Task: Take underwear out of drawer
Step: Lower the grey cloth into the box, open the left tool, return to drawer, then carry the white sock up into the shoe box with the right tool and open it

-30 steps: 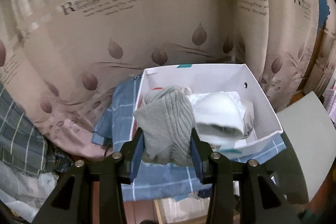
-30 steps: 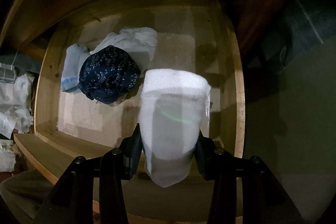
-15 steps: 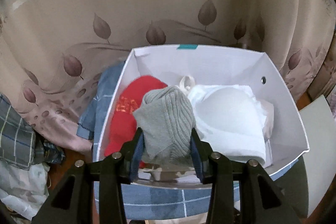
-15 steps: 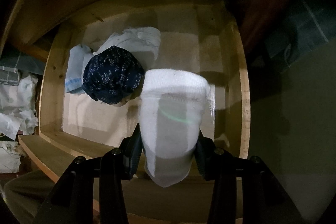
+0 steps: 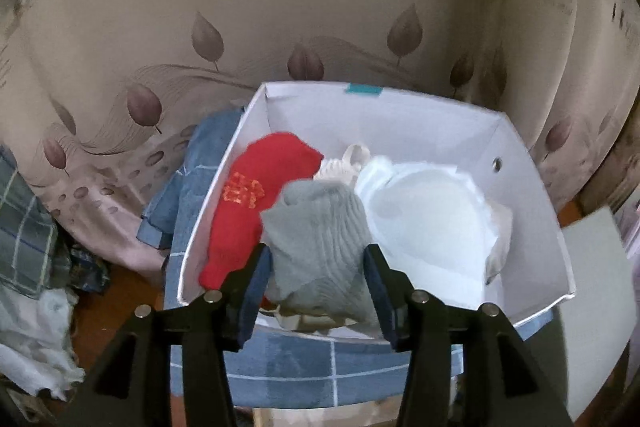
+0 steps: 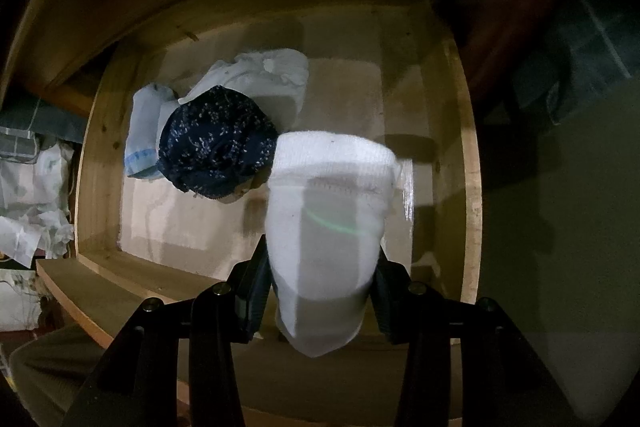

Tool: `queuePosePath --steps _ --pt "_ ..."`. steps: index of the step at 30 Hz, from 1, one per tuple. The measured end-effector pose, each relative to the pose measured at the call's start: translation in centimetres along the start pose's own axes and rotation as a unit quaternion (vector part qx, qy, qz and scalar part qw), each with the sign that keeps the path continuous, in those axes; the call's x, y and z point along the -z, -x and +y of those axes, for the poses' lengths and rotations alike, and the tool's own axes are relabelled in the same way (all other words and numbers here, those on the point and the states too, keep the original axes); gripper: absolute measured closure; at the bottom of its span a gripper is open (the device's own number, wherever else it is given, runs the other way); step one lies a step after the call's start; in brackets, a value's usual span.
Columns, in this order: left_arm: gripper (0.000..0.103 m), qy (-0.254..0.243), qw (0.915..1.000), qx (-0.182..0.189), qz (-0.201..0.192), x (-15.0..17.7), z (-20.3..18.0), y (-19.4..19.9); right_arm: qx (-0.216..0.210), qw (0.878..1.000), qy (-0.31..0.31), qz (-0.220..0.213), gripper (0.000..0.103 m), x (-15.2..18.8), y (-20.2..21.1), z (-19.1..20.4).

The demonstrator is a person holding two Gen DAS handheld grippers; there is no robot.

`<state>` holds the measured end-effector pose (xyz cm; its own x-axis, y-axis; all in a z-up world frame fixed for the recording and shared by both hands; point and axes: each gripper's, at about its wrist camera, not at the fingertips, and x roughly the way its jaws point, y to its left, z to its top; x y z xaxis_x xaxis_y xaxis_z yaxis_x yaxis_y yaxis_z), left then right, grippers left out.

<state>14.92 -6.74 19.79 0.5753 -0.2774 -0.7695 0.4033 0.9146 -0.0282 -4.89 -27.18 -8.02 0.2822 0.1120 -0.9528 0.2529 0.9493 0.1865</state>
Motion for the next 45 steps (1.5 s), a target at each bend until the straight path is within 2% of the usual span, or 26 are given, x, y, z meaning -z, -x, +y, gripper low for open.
queuePosePath --steps 3,7,11,14,20,28,34,38,45 --pt "0.049 0.006 0.9994 0.005 -0.034 0.5 0.2 2.1 -0.001 1.000 0.001 -0.002 0.062 0.0 0.1 0.1" --pt "0.048 -0.002 0.9983 -0.001 -0.059 1.6 0.4 4.4 0.000 1.000 -0.001 -0.006 0.062 0.0 0.2 0.0" --pt "0.047 -0.012 0.9975 -0.009 -0.068 3.9 0.5 6.0 0.004 1.000 0.000 -0.007 0.062 0.1 0.2 0.0" --pt "0.046 -0.016 0.9977 -0.021 -0.062 6.9 0.8 6.3 0.008 1.000 0.001 -0.009 0.062 0.1 0.2 0.1" --pt "0.046 0.001 0.9988 -0.035 -0.033 13.7 1.1 3.9 0.011 1.000 0.003 -0.016 0.062 0.1 0.4 0.2" --pt "0.046 0.017 0.9979 -0.061 0.017 20.0 0.9 -1.7 0.019 0.999 0.012 -0.035 0.062 0.1 1.1 0.4" --pt "0.046 0.025 0.9948 -0.096 0.022 22.5 1.5 -4.5 0.024 0.998 0.028 -0.054 0.062 0.3 1.7 0.9" --pt "0.046 0.020 0.9945 -0.097 0.033 23.0 2.3 -5.3 0.026 0.996 0.049 -0.071 0.062 0.6 2.4 1.5" --pt "0.046 0.045 0.9933 -0.102 0.031 23.2 3.8 -5.0 0.022 0.995 0.053 -0.087 0.062 0.4 3.5 1.7"
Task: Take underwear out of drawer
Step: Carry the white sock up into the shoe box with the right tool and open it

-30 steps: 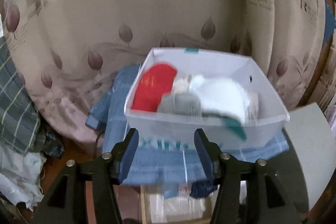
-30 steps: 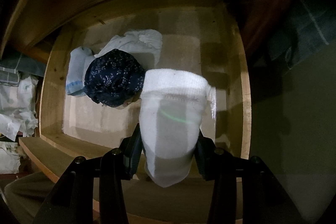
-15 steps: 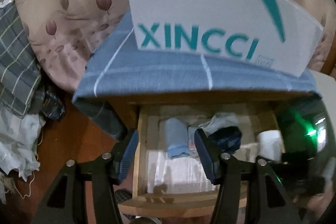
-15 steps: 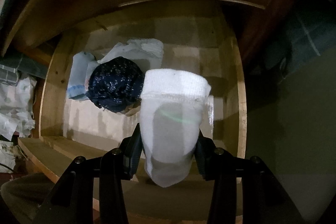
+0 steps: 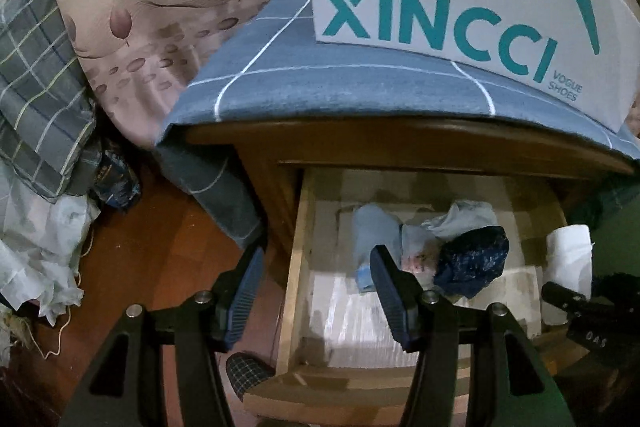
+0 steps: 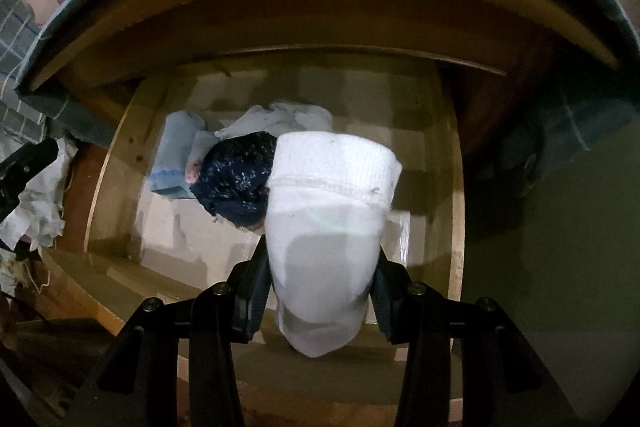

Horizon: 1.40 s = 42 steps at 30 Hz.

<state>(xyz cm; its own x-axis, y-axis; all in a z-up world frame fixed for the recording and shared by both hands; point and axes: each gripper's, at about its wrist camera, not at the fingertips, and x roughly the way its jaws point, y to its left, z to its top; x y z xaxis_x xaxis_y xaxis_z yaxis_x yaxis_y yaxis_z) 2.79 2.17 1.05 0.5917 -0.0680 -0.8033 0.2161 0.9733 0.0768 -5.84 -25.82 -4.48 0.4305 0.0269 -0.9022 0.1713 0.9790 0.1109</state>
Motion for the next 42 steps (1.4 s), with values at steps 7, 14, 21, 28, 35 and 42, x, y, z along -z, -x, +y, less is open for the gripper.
queuePosePath --steps 7,14,21,28,35,42 --pt "0.046 0.003 0.9999 0.009 0.013 0.0 -0.1 -0.5 0.007 1.000 0.001 -0.005 0.062 -0.4 1.6 0.2" --pt "0.046 0.002 0.9992 0.022 0.033 0.0 -0.2 -1.3 -0.021 1.000 0.008 -0.019 0.062 -0.8 5.3 1.1" --pt "0.046 0.003 0.9991 0.021 0.037 0.1 -0.2 -1.4 -0.025 0.998 0.036 -0.046 0.062 -1.4 9.9 2.9" --pt "0.046 0.017 0.9988 0.026 0.039 0.0 0.3 -1.3 -0.038 0.994 0.059 -0.089 0.062 -3.4 16.2 4.2" --pt "0.046 0.009 0.9989 0.026 0.038 0.1 0.1 -1.2 -0.032 0.987 0.059 -0.148 0.062 -8.9 21.9 5.3" --pt "0.046 0.028 0.9986 0.024 0.036 -0.1 0.9 -1.1 0.010 0.985 0.050 -0.164 0.061 -15.4 22.1 4.9"
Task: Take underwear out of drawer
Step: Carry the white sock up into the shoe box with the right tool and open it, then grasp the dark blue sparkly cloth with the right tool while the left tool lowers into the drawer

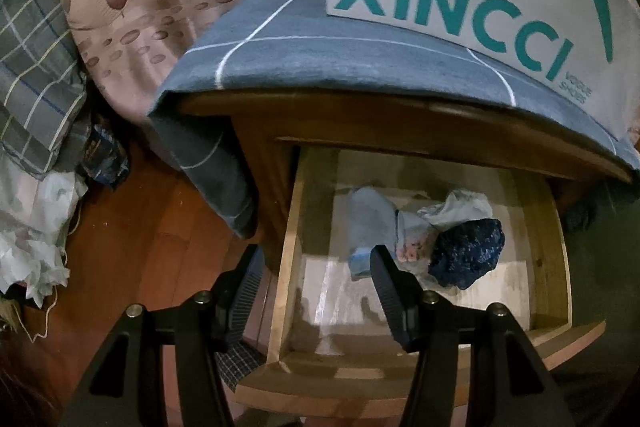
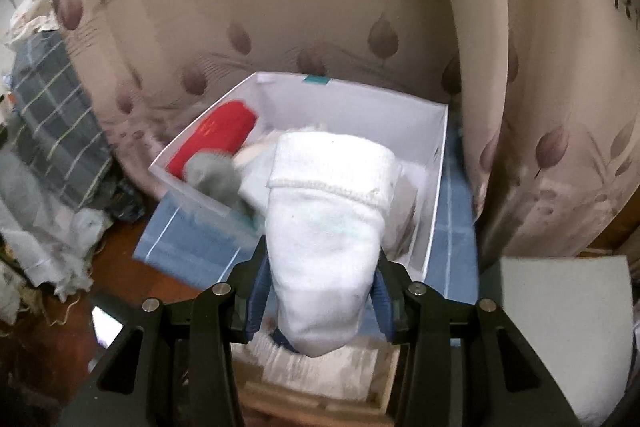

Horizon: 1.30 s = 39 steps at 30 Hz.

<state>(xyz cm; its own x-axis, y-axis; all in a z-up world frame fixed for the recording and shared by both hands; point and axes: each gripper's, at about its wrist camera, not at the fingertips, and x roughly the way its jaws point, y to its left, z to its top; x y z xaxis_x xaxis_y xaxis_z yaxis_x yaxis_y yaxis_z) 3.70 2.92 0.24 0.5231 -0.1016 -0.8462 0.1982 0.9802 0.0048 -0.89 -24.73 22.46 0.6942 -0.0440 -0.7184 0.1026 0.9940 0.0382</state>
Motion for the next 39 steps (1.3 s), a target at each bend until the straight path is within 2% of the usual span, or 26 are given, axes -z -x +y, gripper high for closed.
queuePosePath --steps 8,17,21,24,28,32,36,39 --pt "0.046 0.010 0.9999 -0.004 0.002 -0.1 0.8 -0.1 0.041 0.998 -0.013 0.035 0.061 -3.1 -5.5 -1.5" --pt "0.046 0.014 0.9999 0.000 0.007 -0.3 0.9 -0.3 0.077 0.995 -0.014 0.069 0.060 -2.4 -10.3 -3.2" --pt "0.046 0.013 0.9999 -0.001 0.011 -0.4 0.9 -0.6 0.085 0.995 0.003 0.058 0.056 -2.2 -10.4 -2.5" --pt "0.046 0.018 0.9998 -0.002 0.012 -0.4 1.0 -0.7 0.091 0.995 0.005 0.044 0.048 -2.1 -9.7 -2.4" --pt "0.046 0.016 0.9998 -0.005 0.011 -0.4 1.1 -0.7 0.077 0.997 0.015 0.020 0.040 -1.9 -7.0 -1.9" --pt "0.046 0.024 0.9996 -0.003 0.013 -0.4 1.5 -0.9 0.058 0.998 0.036 -0.001 0.040 -0.9 -3.5 -0.8" --pt "0.046 0.036 0.9993 -0.003 0.011 -0.5 2.0 -0.6 0.034 0.996 0.084 -0.012 0.033 1.7 0.0 1.7" --pt "0.046 0.042 0.9990 -0.001 0.012 -0.5 2.5 -0.6 0.009 0.992 0.124 0.004 0.032 4.1 1.0 3.8"
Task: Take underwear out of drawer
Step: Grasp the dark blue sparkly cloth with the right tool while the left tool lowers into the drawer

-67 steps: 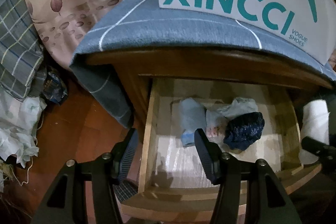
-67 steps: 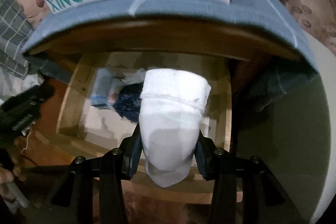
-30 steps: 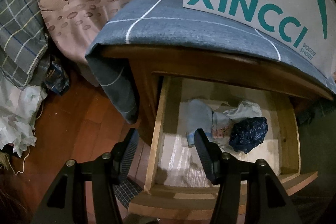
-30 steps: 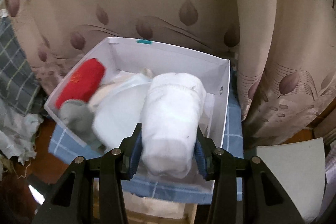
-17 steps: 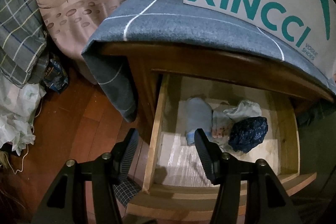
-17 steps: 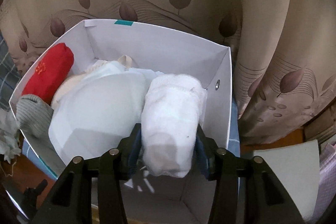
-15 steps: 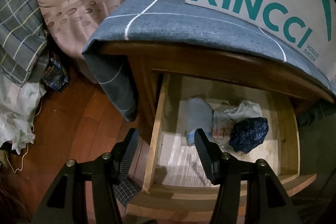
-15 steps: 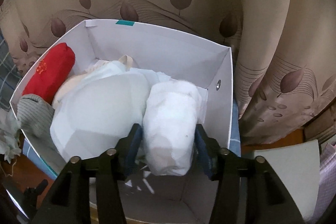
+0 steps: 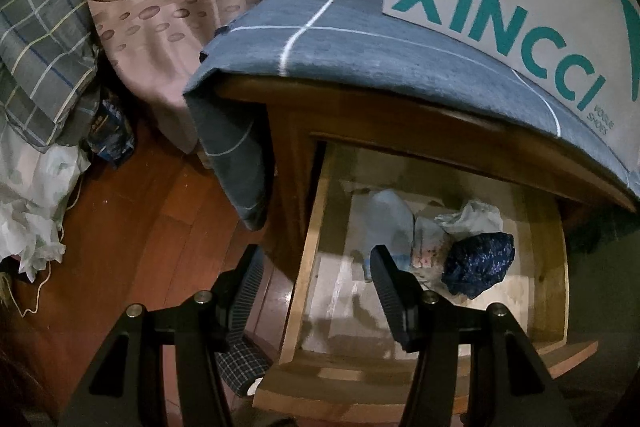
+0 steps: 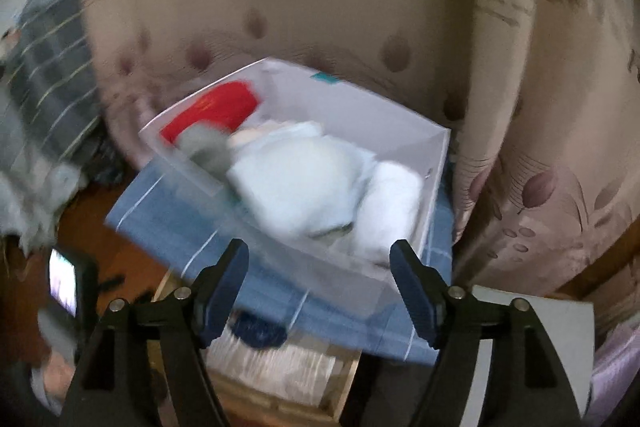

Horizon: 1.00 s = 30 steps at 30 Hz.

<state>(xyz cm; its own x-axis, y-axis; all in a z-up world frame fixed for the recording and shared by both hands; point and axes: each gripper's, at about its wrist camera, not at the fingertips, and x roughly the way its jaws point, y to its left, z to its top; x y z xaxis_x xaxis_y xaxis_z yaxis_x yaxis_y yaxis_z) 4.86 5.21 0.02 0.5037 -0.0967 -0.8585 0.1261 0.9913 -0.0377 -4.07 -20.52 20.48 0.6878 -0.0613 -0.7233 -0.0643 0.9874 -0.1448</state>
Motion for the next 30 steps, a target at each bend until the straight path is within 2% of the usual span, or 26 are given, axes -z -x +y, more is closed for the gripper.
queuePosePath --steps 5,9,15,23,30 --pt "0.046 0.012 0.9999 -0.003 0.000 0.1 0.7 0.2 -0.048 0.997 0.029 0.055 0.032 3.5 -1.9 3.5" --pt "0.046 0.019 0.9998 -0.003 0.000 0.2 1.1 0.3 -0.060 0.989 0.065 0.118 0.032 6.8 -6.6 6.4" --pt "0.046 0.042 0.9991 0.006 0.006 0.0 2.1 0.2 -0.077 0.977 0.091 0.179 0.033 10.0 -13.2 9.4" --pt "0.046 0.061 0.9979 0.015 0.015 -0.2 3.2 0.2 -0.086 0.968 0.116 0.207 0.037 11.7 -20.2 10.8" --pt "0.046 0.070 0.9971 0.024 0.021 -0.3 3.4 0.0 -0.074 0.961 0.174 0.203 0.038 11.8 -23.5 12.1"
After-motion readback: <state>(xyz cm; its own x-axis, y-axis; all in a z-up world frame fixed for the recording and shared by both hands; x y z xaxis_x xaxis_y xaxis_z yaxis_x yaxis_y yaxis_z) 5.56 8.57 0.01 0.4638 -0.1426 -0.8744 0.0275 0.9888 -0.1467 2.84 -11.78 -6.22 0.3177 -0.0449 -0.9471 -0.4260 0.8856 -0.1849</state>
